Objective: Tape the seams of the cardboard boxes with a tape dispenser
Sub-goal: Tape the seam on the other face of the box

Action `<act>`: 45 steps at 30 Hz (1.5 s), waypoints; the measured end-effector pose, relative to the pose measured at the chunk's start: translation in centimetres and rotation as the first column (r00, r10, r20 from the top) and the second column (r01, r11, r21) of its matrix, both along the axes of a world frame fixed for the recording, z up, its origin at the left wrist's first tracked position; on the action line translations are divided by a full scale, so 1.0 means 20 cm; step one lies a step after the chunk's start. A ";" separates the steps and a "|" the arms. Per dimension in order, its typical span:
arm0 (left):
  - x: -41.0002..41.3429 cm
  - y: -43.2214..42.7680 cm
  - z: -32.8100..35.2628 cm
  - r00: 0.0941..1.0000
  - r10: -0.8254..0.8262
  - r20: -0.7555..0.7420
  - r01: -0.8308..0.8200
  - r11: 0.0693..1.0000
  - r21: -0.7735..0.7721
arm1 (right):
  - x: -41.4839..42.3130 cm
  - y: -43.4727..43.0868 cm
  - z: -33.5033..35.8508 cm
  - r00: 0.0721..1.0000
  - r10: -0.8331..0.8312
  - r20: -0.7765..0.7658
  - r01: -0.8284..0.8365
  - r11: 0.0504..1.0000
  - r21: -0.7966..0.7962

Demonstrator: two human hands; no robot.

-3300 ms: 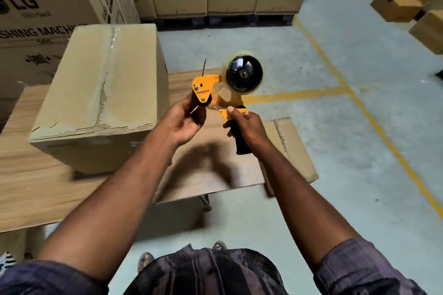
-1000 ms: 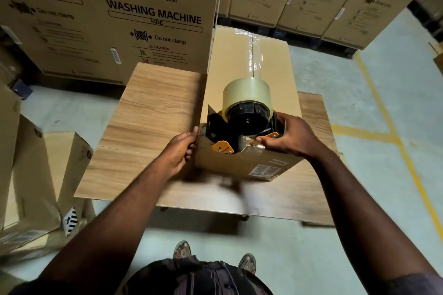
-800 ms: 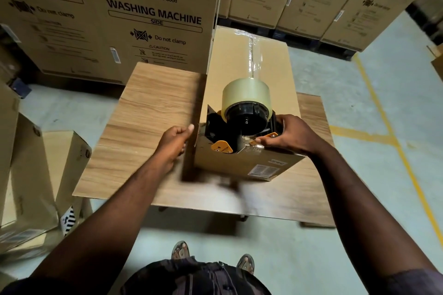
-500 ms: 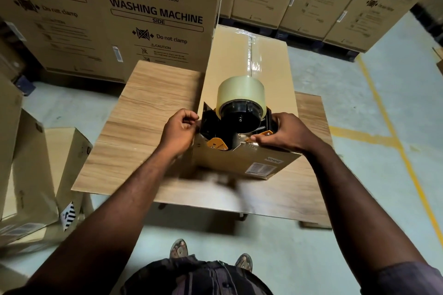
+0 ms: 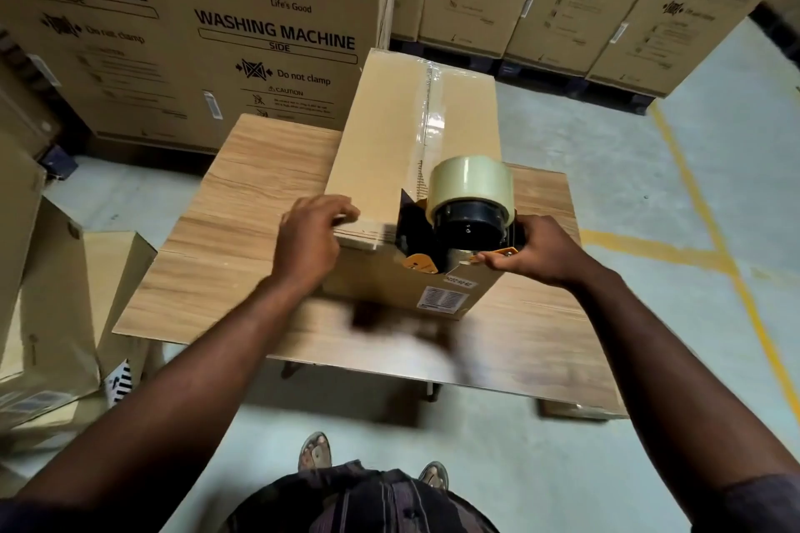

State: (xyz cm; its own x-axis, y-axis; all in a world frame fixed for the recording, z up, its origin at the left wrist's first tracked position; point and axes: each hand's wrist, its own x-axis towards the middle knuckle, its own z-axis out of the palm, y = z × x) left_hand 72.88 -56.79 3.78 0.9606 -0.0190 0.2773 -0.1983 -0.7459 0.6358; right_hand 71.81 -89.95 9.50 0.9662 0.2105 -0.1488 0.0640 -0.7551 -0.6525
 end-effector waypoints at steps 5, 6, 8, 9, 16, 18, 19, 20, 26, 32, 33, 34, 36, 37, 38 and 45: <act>-0.22 -0.29 -0.01 0.962 -0.241 -0.125 0.267 0.926 0.267 | 0.01 -0.02 -0.05 1.000 -0.015 -0.002 0.015 0.999 0.051; -0.24 -0.31 -0.01 0.959 -0.248 -0.133 0.278 0.909 0.310 | 0.01 -0.03 -0.06 1.000 -0.021 0.000 0.021 0.998 0.060; -0.24 -0.30 -0.03 0.961 -0.207 -0.183 0.257 0.915 0.311 | 0.00 -0.03 -0.07 1.000 -0.027 -0.012 0.027 0.996 0.081; -0.23 -0.28 -0.04 0.962 -0.174 -0.211 0.231 0.931 0.283 | 0.00 -0.04 -0.08 1.000 -0.025 -0.013 0.026 0.996 0.090; -0.19 -0.23 -0.11 0.953 -0.271 -0.137 0.303 0.875 0.377 | -0.08 -0.33 -0.07 0.997 -0.077 -0.024 0.079 0.992 0.100; -0.19 -0.25 -0.11 0.962 -0.237 -0.136 0.271 0.890 0.368 | -0.12 -0.45 -0.11 0.993 -0.112 -0.021 0.114 0.988 0.108; -0.20 -0.27 -0.11 0.967 -0.214 -0.141 0.252 0.896 0.366 | -0.14 -0.48 -0.13 0.992 -0.124 -0.026 0.127 0.986 0.112; -0.21 -0.30 -0.11 0.971 -0.189 -0.145 0.230 0.899 0.372 | -0.14 -0.50 -0.14 0.991 -0.128 -0.029 0.130 0.984 0.120; -0.29 -0.68 -0.03 0.915 -0.314 -0.252 0.399 0.795 0.456 | -0.16 -0.48 -0.18 0.991 -0.134 -0.008 0.133 0.975 0.178; -0.31 -0.77 -0.02 0.941 -0.262 -0.214 0.329 0.860 0.390 | -0.21 -0.49 -0.28 0.983 -0.185 -0.015 0.184 0.954 0.237; -0.31 -0.76 -0.02 0.942 -0.253 -0.219 0.319 0.877 0.360 | -0.22 -0.49 -0.31 0.980 -0.200 -0.019 0.198 0.948 0.250; -0.30 -0.75 -0.02 0.941 -0.256 -0.221 0.321 0.885 0.337 | -0.22 -0.50 -0.32 0.976 -0.215 -0.020 0.213 0.940 0.265; -0.28 -0.74 -0.05 0.937 -0.291 -0.191 0.340 0.883 0.325 | -0.24 -0.56 -0.33 0.971 -0.238 -0.021 0.234 0.929 0.288; -0.27 -0.73 -0.07 0.937 -0.296 -0.183 0.342 0.881 0.326 | -0.25 -0.59 -0.33 0.969 -0.248 -0.022 0.243 0.927 0.287; -0.26 -0.73 -0.09 0.939 -0.290 -0.182 0.336 0.884 0.326 | -0.27 -0.62 -0.34 0.968 -0.251 -0.025 0.248 0.928 0.278; -0.26 -0.74 -0.13 0.950 -0.284 -0.134 0.310 0.916 0.255 | -0.36 -0.78 -0.46 0.960 -0.273 -0.060 0.278 0.953 0.119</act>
